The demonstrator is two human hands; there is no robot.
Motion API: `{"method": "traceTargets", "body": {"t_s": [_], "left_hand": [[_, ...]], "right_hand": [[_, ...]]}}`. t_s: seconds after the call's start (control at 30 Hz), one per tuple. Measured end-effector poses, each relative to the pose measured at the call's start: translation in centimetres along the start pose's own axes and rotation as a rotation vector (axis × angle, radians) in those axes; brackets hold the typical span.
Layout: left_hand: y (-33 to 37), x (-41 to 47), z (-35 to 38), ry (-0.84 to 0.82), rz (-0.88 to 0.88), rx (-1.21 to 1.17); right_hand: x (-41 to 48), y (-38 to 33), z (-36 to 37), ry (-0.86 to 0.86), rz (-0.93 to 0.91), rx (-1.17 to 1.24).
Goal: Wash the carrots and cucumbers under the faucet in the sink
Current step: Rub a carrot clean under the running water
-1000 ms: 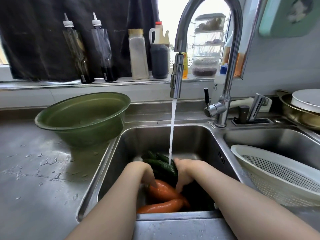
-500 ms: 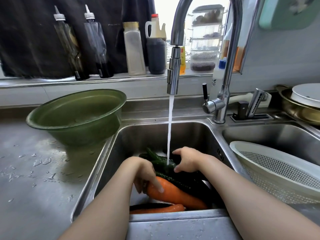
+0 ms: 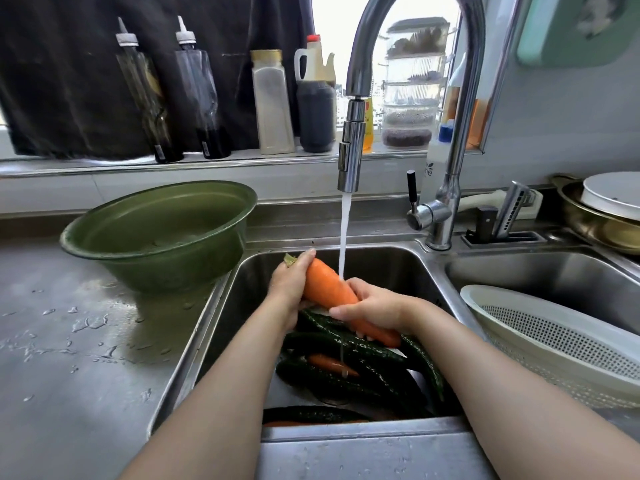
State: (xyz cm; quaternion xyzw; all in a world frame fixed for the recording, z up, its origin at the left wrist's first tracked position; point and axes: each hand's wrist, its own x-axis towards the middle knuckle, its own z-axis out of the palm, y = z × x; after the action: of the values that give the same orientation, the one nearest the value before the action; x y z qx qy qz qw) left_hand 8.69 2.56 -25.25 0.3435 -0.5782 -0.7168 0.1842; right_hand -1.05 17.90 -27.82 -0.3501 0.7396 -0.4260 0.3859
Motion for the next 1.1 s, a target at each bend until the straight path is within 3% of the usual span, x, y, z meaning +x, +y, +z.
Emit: {"method": "traceTargets", "body": {"t_s": [0.13, 0.2, 0.27, 0.37, 0.47, 0.67, 0.77, 0.83, 0.97, 1.1], "left_hand": [[-0.4, -0.2, 1.3, -0.196, -0.116, -0.322], [-0.5, -0.3, 1.8, -0.248, -0.126, -0.387], [-0.8, -0.5, 2.3, -0.279, -0.135, -0.363], [-1.1, -0.5, 3.0, -0.285, -0.097, -0.222], [-1.1, -0.1, 2.2, -0.25, -0.07, 0.085], [-1.1, 1.3, -2.5, -0.182, -0.201, 0.634], [-1.3, 0.8, -4.1, -0.327, -0.276, 1.068], [-1.0, -0.3, -4.0, -0.456, -0.306, 1.249], [0.0, -2.3, -1.7, -0.462, -0.105, 1.347], [1.1, -3.4, 1.2, -0.475, 0.077, 1.184]], "right_hand": [[-0.8, 0.2, -0.9, -0.112, 0.121, 0.322], [-1.4, 0.3, -1.8, -0.17, 0.202, 0.473], [-1.8, 0.6, -2.3, -0.19, 0.246, 0.469], [-2.0, 0.7, -2.3, -0.113, 0.294, 0.357], [-1.7, 0.7, -1.8, -0.01, 0.289, 0.263], [-0.6, 1.1, 0.9, -0.111, 0.39, 0.086], [-0.8, 0.4, 2.0, -0.152, 0.321, -0.297], [-0.8, -0.1, 2.5, -0.163, 0.286, -0.312], [-1.2, -1.2, 1.7, -0.043, 0.235, -0.395], [-2.0, -3.1, -0.6, 0.232, 0.167, -0.423]]}}
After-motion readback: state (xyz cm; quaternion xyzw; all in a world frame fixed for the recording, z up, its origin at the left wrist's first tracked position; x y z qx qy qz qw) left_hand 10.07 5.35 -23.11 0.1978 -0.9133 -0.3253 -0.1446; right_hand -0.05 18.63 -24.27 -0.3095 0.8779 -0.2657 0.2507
